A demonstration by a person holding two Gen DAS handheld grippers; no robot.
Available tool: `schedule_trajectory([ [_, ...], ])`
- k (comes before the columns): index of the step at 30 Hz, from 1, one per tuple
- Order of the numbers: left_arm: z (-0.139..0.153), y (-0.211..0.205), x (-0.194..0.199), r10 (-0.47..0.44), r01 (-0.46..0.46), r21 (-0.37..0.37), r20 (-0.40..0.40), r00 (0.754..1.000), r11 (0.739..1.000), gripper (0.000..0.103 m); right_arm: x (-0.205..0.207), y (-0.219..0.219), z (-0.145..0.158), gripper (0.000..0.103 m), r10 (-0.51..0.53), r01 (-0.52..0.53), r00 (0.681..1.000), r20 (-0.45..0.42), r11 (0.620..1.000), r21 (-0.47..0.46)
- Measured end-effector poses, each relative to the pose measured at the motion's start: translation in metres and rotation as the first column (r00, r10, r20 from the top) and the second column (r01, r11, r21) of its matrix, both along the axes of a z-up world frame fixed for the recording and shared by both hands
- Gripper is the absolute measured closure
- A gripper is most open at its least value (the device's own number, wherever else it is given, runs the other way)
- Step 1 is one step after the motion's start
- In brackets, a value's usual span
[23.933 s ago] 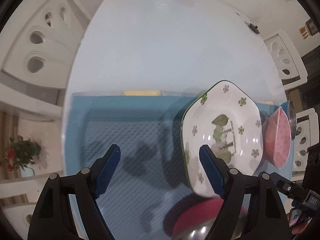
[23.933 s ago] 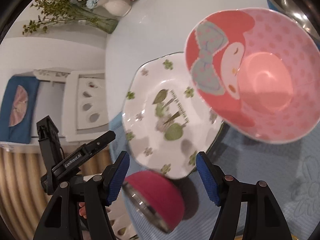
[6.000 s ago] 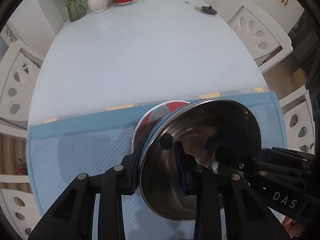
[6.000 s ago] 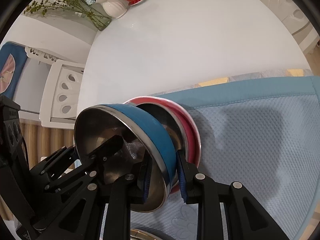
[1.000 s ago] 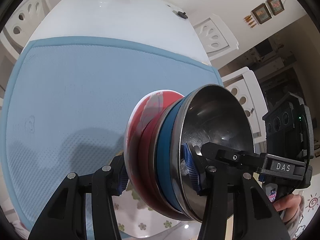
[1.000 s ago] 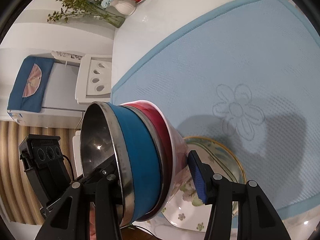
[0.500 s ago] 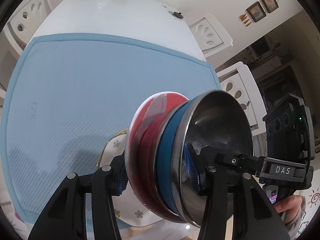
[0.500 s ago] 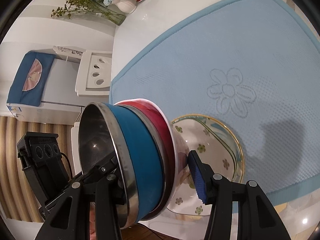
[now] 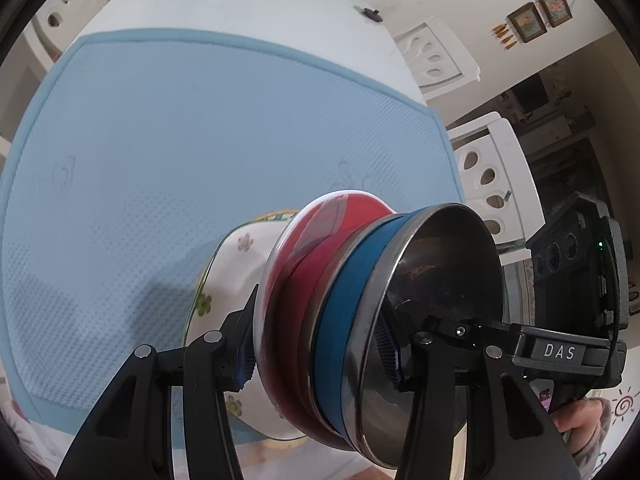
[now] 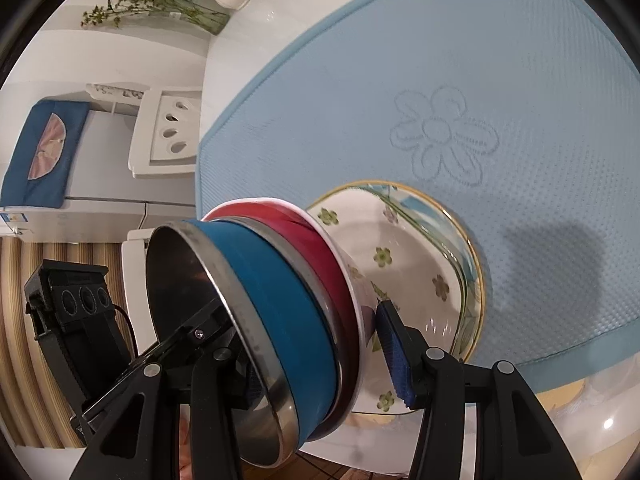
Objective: Organize plates and bowls
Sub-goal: 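Lower the bowl stack onto the floral plates and open both grippers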
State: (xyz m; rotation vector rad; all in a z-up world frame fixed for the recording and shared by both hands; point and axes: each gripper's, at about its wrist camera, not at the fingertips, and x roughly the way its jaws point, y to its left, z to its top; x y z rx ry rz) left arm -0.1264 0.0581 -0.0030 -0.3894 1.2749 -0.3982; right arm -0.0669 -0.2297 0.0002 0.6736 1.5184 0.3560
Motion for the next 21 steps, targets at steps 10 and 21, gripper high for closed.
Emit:
schedule_trajectory([
  [10,-0.022,0.001,-0.01,-0.003,0.003,0.007,-0.025,1.0,1.0,0.057,-0.008,0.006,-0.017,0.053,0.004,-0.005,1.0,-0.026,1.0,-0.02],
  [21,-0.035,0.004,-0.015,0.008,-0.008,0.009,-0.019,1.0,1.0,0.058,-0.009,0.012,-0.029,0.053,0.025,-0.026,0.999,-0.033,0.999,-0.038],
])
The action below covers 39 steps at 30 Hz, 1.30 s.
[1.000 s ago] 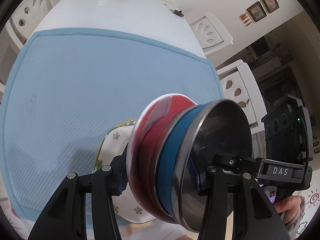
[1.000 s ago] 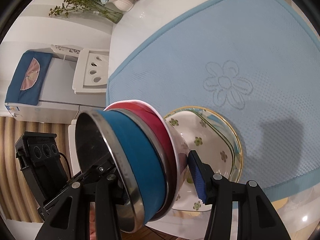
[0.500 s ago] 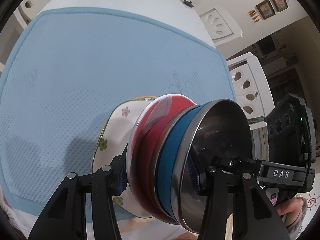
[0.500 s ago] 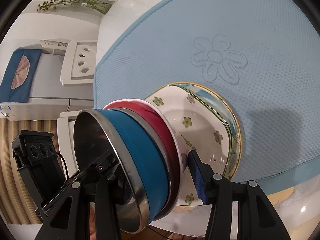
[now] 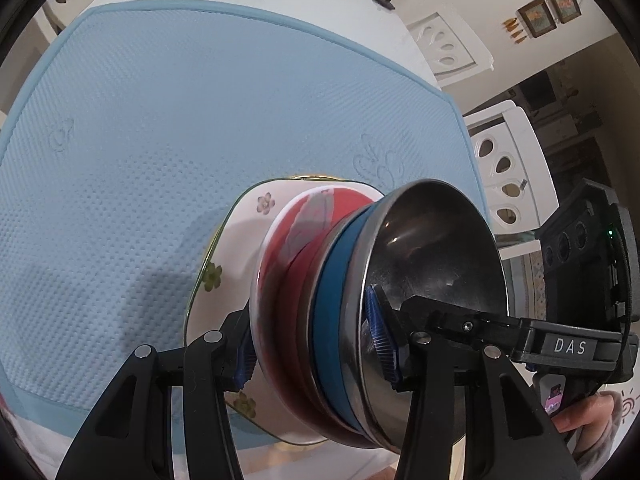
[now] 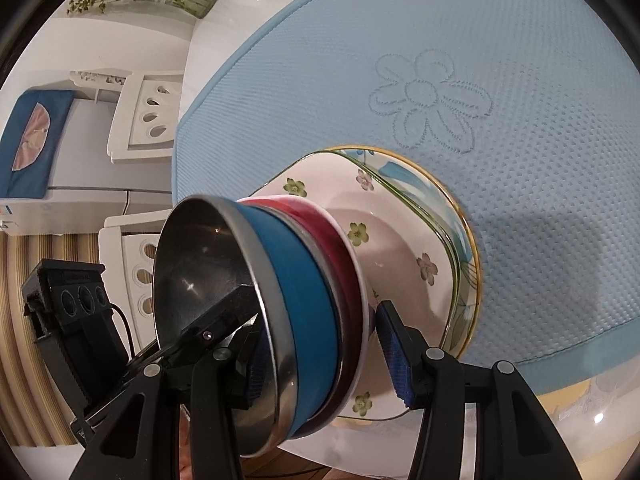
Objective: Organize plates and bowls
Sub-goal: 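Lower the bowl stack onto the floral plates and open both grippers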
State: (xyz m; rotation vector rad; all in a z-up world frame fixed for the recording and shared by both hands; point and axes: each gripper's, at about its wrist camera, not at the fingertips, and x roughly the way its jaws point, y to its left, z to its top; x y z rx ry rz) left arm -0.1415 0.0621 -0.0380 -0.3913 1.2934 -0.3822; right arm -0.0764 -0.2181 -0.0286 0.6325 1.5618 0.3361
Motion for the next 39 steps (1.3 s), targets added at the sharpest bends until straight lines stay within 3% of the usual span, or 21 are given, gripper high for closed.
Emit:
schedule_trajectory([
  [8,-0.002,-0.002,-0.002,0.025,-0.026,0.006,0.05,0.998,1.0,0.056,0.003,0.003,-0.01,0.053,0.032,-0.032,1.0,0.001,0.999,-0.034],
  [14,0.002,-0.019,0.002,-0.009,-0.001,0.126,0.077,0.997,0.992,0.055,0.005,0.005,-0.01,0.054,0.075,-0.073,0.996,0.037,0.996,-0.055],
  [17,0.007,-0.023,-0.003,-0.027,0.01,0.19,0.086,0.996,0.982,0.056,0.005,0.007,0.002,0.054,0.143,-0.132,0.987,0.077,0.983,-0.129],
  [22,0.028,-0.021,-0.015,-0.027,-0.009,0.281,0.125,0.992,0.96,0.056,-0.006,0.011,0.032,0.054,0.265,-0.223,0.949,0.173,0.948,-0.227],
  [27,0.05,-0.016,-0.027,-0.007,-0.061,0.397,0.167,0.986,0.916,0.056,-0.022,0.011,0.049,0.054,0.341,-0.275,0.915,0.215,0.919,-0.283],
  [39,0.085,-0.002,-0.053,0.05,-0.153,0.428,0.242,0.969,0.891,0.056,-0.058,0.033,0.095,0.054,0.454,-0.32,0.809,0.373,0.873,-0.368],
])
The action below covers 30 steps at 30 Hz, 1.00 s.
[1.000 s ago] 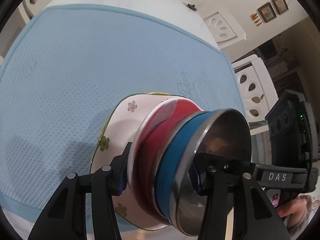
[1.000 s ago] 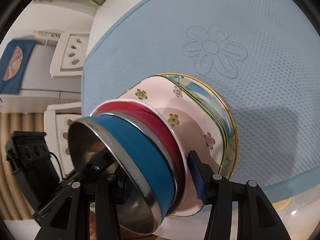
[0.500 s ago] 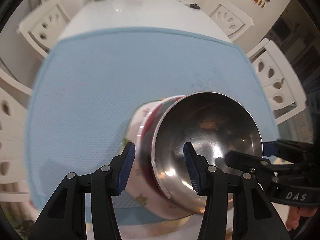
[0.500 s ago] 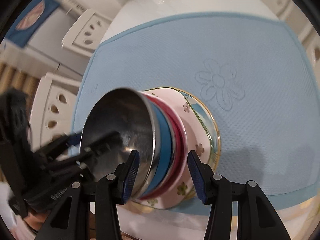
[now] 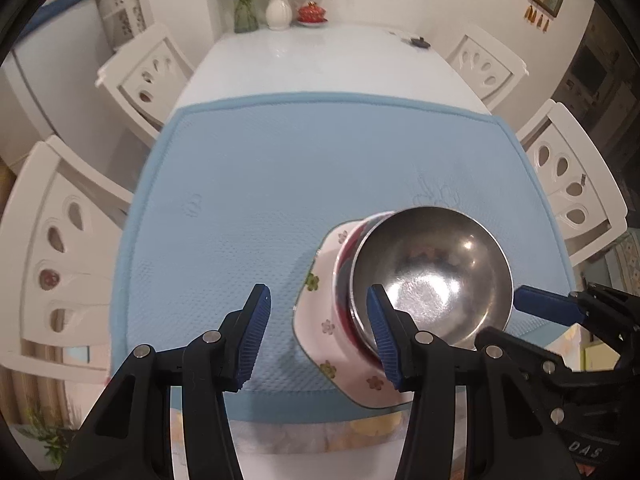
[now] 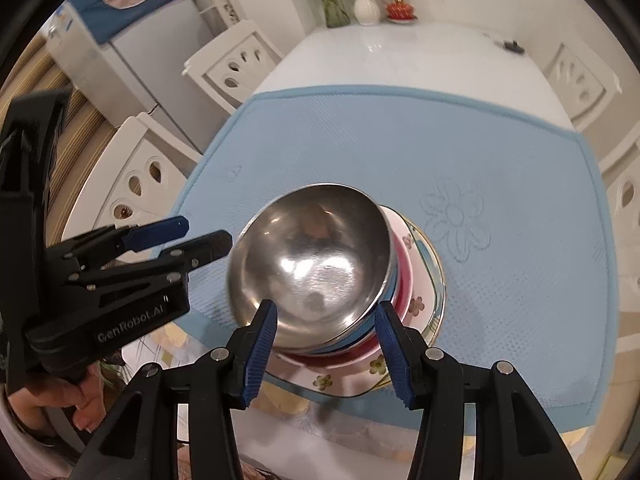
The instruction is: Organize plates and bowls
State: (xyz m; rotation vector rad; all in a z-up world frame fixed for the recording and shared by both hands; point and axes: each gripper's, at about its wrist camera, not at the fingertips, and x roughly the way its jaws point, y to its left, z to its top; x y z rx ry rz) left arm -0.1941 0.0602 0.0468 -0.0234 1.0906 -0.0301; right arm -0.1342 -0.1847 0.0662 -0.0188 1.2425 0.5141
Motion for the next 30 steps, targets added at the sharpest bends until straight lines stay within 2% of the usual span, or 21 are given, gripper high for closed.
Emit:
schedule_trajectory([
  [3,0.007,0.002,-0.005,0.012,-0.012,-0.023,0.018,1.0,1.0,0.056,-0.009,0.004,0.008,0.053,0.017,-0.017,0.999,0.034,1.0,-0.021],
  [6,0.01,0.002,-0.009,0.028,-0.027,-0.022,0.049,0.998,0.999,0.054,-0.014,0.006,0.011,0.043,0.023,-0.023,0.998,0.059,1.0,-0.005],
  [7,0.01,0.002,-0.01,0.027,-0.026,-0.033,0.056,0.998,0.999,0.051,-0.016,0.006,0.012,0.03,0.024,-0.024,0.997,0.067,1.0,-0.001],
  [8,0.01,0.001,-0.009,0.025,-0.023,-0.04,0.058,0.998,0.999,0.046,-0.017,0.006,0.012,0.024,0.029,-0.029,0.997,0.07,1.0,0.002],
  [10,0.011,0.001,-0.011,0.026,-0.023,-0.044,0.072,0.997,0.999,0.027,-0.019,0.007,0.012,0.003,0.04,-0.041,0.997,0.07,0.999,0.017],
  [11,0.012,0.0,-0.011,0.027,-0.024,-0.044,0.077,0.997,0.999,0.021,-0.02,0.008,0.011,0.0,0.04,-0.041,0.997,0.069,0.999,0.011],
  [12,0.011,0.0,-0.01,0.024,-0.021,-0.042,0.075,0.997,0.999,0.004,-0.021,0.008,0.011,0.0,0.038,-0.038,0.995,0.088,0.999,-0.001],
  [13,0.009,-0.001,-0.009,0.015,-0.012,-0.043,0.066,0.998,0.999,0.001,-0.023,0.009,0.011,0.0,0.032,-0.031,0.993,0.111,0.999,-0.01],
  [15,-0.003,-0.005,-0.004,-0.002,0.003,-0.024,0.026,1.0,1.0,0.001,-0.024,0.009,0.012,0.0,0.032,-0.03,0.99,0.136,0.999,-0.014],
  [20,-0.016,-0.003,-0.001,0.007,-0.007,-0.027,0.012,1.0,1.0,0.001,-0.021,0.012,0.004,0.0,0.031,-0.026,0.993,0.112,0.999,-0.048],
  [30,-0.02,0.002,-0.004,0.02,-0.02,-0.021,0.009,1.0,1.0,0.001,-0.018,0.013,-0.004,0.0,0.025,-0.019,0.996,0.087,0.997,-0.069],
])
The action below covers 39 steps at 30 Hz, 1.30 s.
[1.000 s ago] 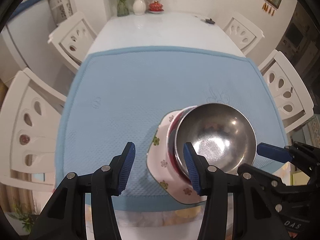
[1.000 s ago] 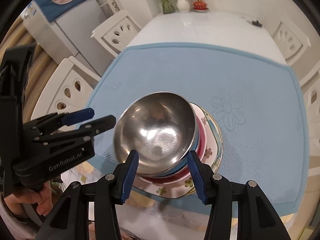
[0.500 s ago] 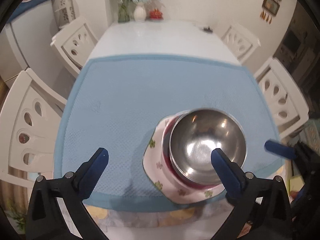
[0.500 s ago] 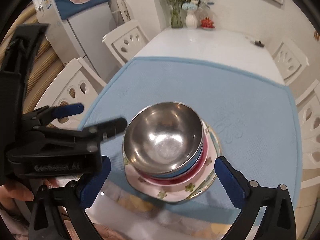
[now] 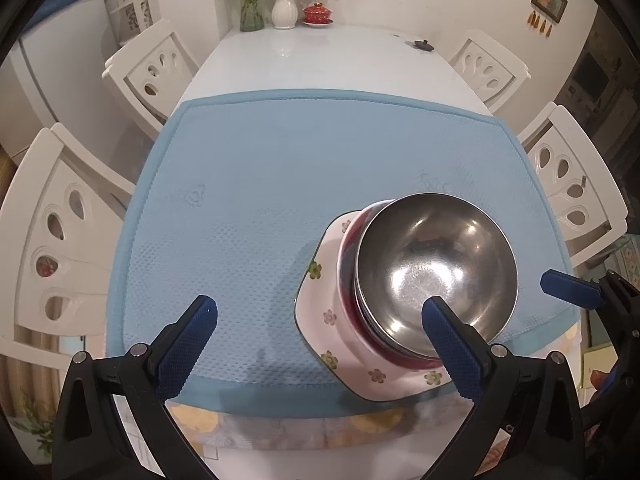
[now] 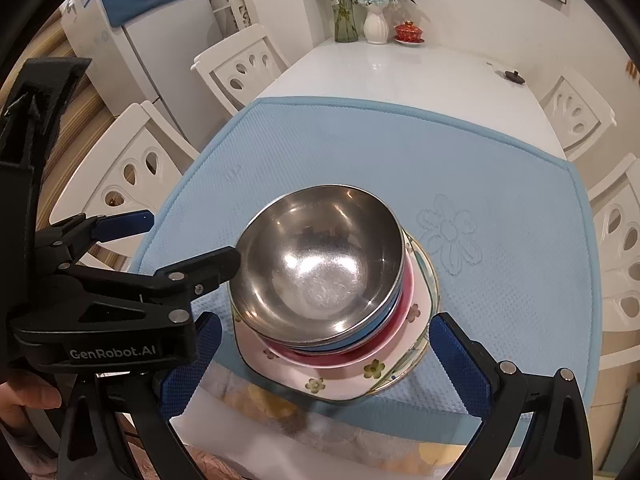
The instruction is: Organize plates and bowls
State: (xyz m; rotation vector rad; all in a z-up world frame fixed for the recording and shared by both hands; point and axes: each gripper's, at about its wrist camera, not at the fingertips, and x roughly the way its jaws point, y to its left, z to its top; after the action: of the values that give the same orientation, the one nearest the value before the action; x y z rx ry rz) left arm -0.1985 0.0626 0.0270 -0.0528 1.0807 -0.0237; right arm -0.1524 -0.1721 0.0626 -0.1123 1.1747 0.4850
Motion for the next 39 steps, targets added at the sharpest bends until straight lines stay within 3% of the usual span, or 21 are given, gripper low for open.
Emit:
schedule_trajectory([
  [39,0.0053,0.0005,-0.0024,0.01,-0.011,0.015,0.014,1.0,1.0,0.001,0.0036,-0.0033,-0.0042,0.0,-0.021,0.021,1.0,-0.008,1.0,0.005],
])
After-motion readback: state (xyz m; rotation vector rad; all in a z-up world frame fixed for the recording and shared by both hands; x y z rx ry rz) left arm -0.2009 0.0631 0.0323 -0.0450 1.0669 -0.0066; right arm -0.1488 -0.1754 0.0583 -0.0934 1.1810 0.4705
